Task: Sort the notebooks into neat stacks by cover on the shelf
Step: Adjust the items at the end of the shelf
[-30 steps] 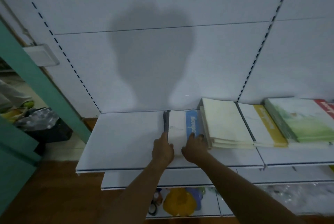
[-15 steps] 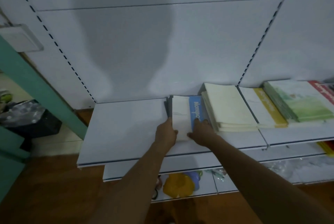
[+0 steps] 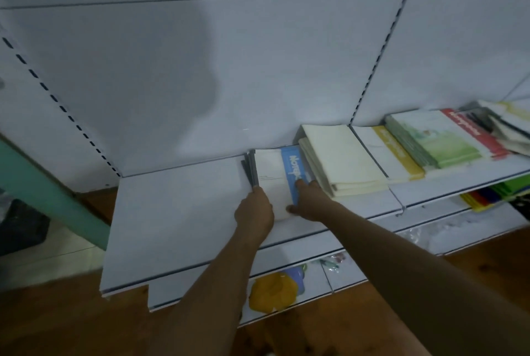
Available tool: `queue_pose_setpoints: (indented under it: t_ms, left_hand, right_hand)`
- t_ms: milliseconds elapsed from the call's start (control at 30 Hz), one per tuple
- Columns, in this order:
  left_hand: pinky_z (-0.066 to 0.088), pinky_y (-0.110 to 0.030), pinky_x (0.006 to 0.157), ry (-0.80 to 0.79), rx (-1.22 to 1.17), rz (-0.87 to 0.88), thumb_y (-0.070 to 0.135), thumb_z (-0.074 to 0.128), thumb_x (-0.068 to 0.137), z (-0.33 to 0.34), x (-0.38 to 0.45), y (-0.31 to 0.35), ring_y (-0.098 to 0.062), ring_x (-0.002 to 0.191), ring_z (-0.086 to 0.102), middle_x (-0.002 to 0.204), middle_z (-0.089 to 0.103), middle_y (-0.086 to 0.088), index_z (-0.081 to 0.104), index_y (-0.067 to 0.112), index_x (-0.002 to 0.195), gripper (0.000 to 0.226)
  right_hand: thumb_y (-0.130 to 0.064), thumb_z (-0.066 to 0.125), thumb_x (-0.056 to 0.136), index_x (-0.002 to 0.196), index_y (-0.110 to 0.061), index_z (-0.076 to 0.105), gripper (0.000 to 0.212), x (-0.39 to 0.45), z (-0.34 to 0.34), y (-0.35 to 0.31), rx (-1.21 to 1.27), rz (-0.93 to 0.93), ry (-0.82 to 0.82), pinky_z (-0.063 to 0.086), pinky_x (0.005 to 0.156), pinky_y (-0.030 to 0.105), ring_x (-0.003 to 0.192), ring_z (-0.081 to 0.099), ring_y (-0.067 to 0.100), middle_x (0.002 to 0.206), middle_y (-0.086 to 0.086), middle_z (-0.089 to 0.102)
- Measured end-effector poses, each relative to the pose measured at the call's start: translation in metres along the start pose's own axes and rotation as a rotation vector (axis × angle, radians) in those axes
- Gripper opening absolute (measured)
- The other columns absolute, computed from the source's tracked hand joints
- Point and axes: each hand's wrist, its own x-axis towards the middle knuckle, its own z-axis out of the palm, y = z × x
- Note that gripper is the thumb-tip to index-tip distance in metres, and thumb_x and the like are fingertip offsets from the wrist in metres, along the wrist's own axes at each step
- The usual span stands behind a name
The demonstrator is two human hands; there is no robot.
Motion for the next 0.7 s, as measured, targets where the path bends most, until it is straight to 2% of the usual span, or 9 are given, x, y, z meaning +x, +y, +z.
queue_pose_setpoints:
  t_ms: [133, 200, 267, 400, 500, 700]
  left_hand:
    - [0.041, -0.043, 0.098, -0.068, 0.140, -0.105, 0.034, 0.043, 0.096, -0.021, 0.000, 0.013, -0.029, 0.122, 0.045, 0.132, 0.048, -0.013, 0.046, 0.011, 0.132, 0.043]
    - [0.037, -0.045, 0.100, 0.010, 0.169, -0.144, 0.041, 0.037, 0.098, -0.038, 0.001, 0.030, -0.030, 0.126, 0.041, 0.136, 0.042, -0.014, 0.041, 0.009, 0.137, 0.050]
    - [0.039, -0.043, 0.098, 0.088, 0.175, -0.078, 0.038, 0.036, 0.099, -0.052, 0.001, 0.058, -0.030, 0.124, 0.044, 0.136, 0.044, -0.014, 0.041, 0.008, 0.134, 0.047]
    - [0.049, -0.037, 0.089, 0.032, 0.201, 0.266, 0.038, 0.043, 0.094, -0.050, -0.005, 0.157, -0.028, 0.108, 0.058, 0.120, 0.058, -0.011, 0.053, 0.012, 0.119, 0.038]
    - [0.046, -0.038, 0.095, -0.029, 0.290, 0.497, 0.047, 0.043, 0.093, -0.025, -0.030, 0.249, -0.027, 0.117, 0.052, 0.129, 0.052, -0.009, 0.049, 0.016, 0.127, 0.047]
    - [0.043, -0.042, 0.100, -0.111, 0.314, 0.855, 0.053, 0.047, 0.089, 0.038, -0.106, 0.437, -0.026, 0.125, 0.047, 0.138, 0.046, -0.007, 0.042, 0.020, 0.136, 0.058]
  right_hand:
    - [-0.025, 0.052, 0.091, 0.139, -0.007, 0.034, 0.054, -0.013, -0.011, -0.023, -0.076, 0.006, 0.143, 0.035, 0.106, 0.043, 0.133, 0.033, 0.033, 0.147, 0.019, 0.024]
    - [-0.021, 0.049, 0.090, 0.133, -0.009, 0.039, 0.045, -0.020, -0.028, -0.025, -0.032, -0.092, 0.222, 0.039, 0.100, 0.042, 0.126, 0.042, 0.031, 0.140, 0.013, 0.035]
    - [-0.025, 0.048, 0.090, 0.129, -0.011, 0.044, 0.041, -0.031, -0.055, -0.008, -0.003, -0.141, 0.257, 0.040, 0.096, 0.039, 0.119, 0.047, 0.030, 0.129, 0.010, 0.045]
    - [-0.030, 0.046, 0.092, 0.123, -0.011, 0.049, 0.036, -0.052, -0.123, 0.098, -0.098, -0.057, 0.440, 0.040, 0.092, 0.038, 0.115, 0.050, 0.030, 0.123, 0.011, 0.051]
    - [-0.033, 0.044, 0.093, 0.122, -0.011, 0.049, 0.037, -0.087, -0.169, 0.203, -0.170, 0.105, 0.540, 0.039, 0.093, 0.038, 0.115, 0.051, 0.030, 0.122, 0.011, 0.053]
    - [-0.044, 0.037, 0.094, 0.126, -0.012, 0.049, 0.047, -0.203, -0.220, 0.424, -0.095, 0.491, 0.677, 0.043, 0.094, 0.042, 0.116, 0.052, 0.032, 0.127, 0.012, 0.053]
